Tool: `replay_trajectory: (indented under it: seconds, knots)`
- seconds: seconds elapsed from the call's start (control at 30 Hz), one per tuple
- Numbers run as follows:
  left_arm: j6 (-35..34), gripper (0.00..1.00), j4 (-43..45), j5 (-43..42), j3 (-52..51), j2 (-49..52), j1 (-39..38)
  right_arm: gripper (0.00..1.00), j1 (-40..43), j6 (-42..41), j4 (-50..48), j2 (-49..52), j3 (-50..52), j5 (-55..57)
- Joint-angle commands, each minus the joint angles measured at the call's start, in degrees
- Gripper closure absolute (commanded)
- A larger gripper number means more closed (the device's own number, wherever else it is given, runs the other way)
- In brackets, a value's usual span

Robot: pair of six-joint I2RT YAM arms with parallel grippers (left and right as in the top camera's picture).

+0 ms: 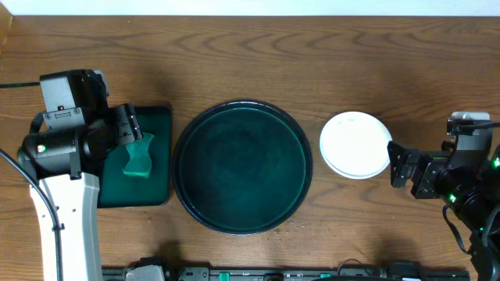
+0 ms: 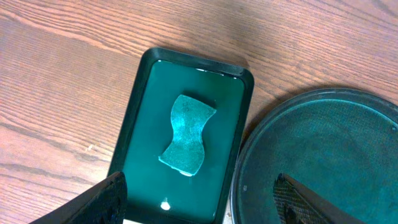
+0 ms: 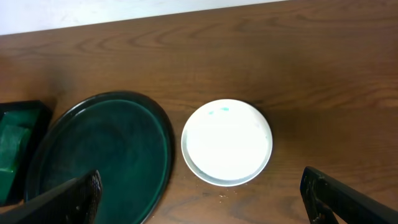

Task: Clean dirty plates on tray and stack at the side

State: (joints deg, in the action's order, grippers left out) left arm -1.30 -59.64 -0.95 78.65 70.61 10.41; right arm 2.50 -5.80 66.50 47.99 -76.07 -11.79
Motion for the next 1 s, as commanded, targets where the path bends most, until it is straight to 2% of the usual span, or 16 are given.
replay_trajectory:
  seconds: [0.0, 0.1, 0.23, 0.37, 0.5, 0.7, 0.97]
  knots:
    - [-0.26, 0.24, -0.11, -0.09, 0.35, -0.15, 0.13, 0.01, 0.24, 0.74, -0.55, 0.11, -0.42, 1.07]
    - [-0.26, 0.24, -0.13, -0.09, 0.35, -0.15, 0.13, 0.01, 0.17, 0.76, -6.21, 0.00, 1.92, 1.66]
    - [-0.26, 0.24, -0.11, -0.09, 0.35, -0.15, 0.13, 0.01, 0.11, 0.74, -22.40, -3.43, 11.39, 2.95]
    - [-0.28, 0.24, -0.11, -0.09, 0.35, -0.15, 0.13, 0.01, 0.04, 0.74, -42.73, -12.28, 29.75, 2.93]
    - [-0.26, 0.24, -0.11, -0.09, 0.35, -0.15, 0.13, 0.01, 0.02, 0.76, -53.90, -21.29, 45.55, 2.99]
    - [-0.26, 0.24, -0.11, -0.09, 0.35, -0.15, 0.13, 0.01, -0.76, 0.74, -63.01, -32.52, 62.97, 3.54]
    - [-0.26, 0.24, -0.11, -0.09, 0.35, -0.15, 0.13, 0.01, -3.28, 0.74, -64.57, -44.26, 74.62, 4.92]
